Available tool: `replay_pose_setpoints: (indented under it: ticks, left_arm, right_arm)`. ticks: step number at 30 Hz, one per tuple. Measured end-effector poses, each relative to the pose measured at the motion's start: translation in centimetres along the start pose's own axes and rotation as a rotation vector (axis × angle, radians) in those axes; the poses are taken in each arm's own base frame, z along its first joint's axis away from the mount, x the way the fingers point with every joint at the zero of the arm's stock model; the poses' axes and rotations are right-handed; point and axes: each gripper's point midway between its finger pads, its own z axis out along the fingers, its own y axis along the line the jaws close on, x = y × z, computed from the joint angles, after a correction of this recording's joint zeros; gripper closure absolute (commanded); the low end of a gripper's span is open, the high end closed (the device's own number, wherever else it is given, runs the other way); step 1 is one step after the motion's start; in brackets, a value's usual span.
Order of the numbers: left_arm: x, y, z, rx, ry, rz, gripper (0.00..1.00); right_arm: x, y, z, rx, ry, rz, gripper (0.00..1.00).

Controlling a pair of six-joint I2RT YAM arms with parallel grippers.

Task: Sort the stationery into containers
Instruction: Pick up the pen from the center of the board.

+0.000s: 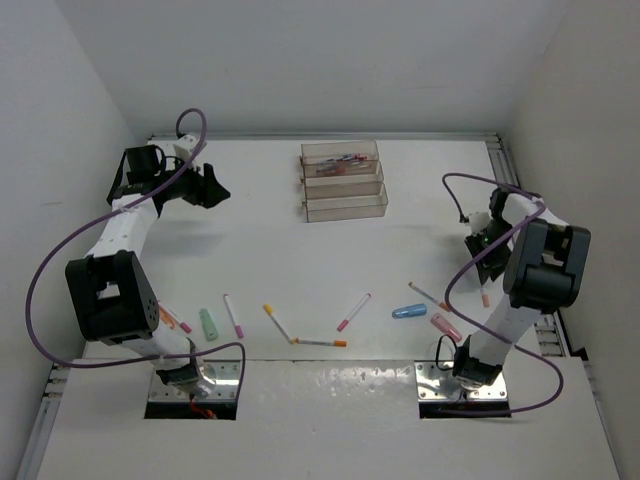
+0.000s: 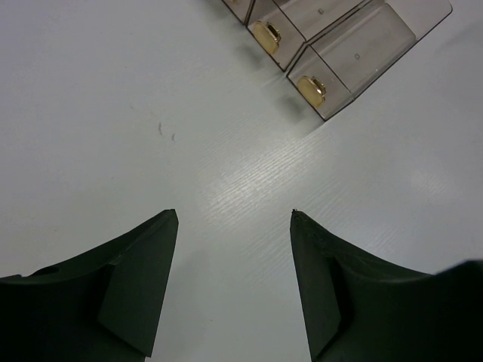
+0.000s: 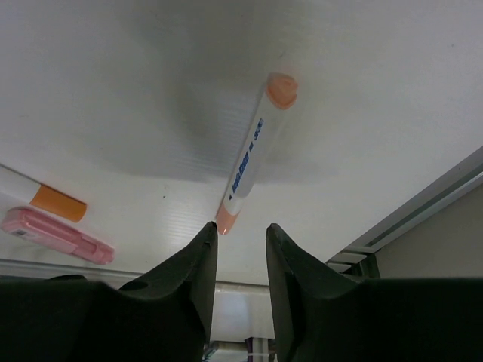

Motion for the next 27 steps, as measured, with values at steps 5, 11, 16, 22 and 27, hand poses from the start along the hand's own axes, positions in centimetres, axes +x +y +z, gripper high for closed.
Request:
replay_pose_setpoints:
  ticks: [5,11,16,22,27]
  left_arm:
    - [0.0,0.0,0.0,-0.003,0.002,-0.011,0.33]
    - [0.1,0.1,0.0,-0.010,0.004,-0.019,0.33]
    - [0.2,0.3,0.0,-0.022,0.009,-0.023,0.33]
    - [0.4,0.5,-0.1,-0.040,0.018,-0.030,0.33]
    - [0.4,0.7,-0.2,-0.050,0.020,-0.029,0.33]
  right_arm:
    - [-0.4,-0.2,1.2,-0.003,0.003,0.001,0.69]
    - [-0.5,0.0,2.5,-0.025,0.024,0.013,0.71]
    - [-0.8,0.0,3.5,-0.031,0.042,0.053,0.79]
    - [-1.2,0.0,3.4,-0.005,0.044,0.087,0.96]
    - [-2.8,0.8,2.9,-0.009,0.015,0.119,1.00]
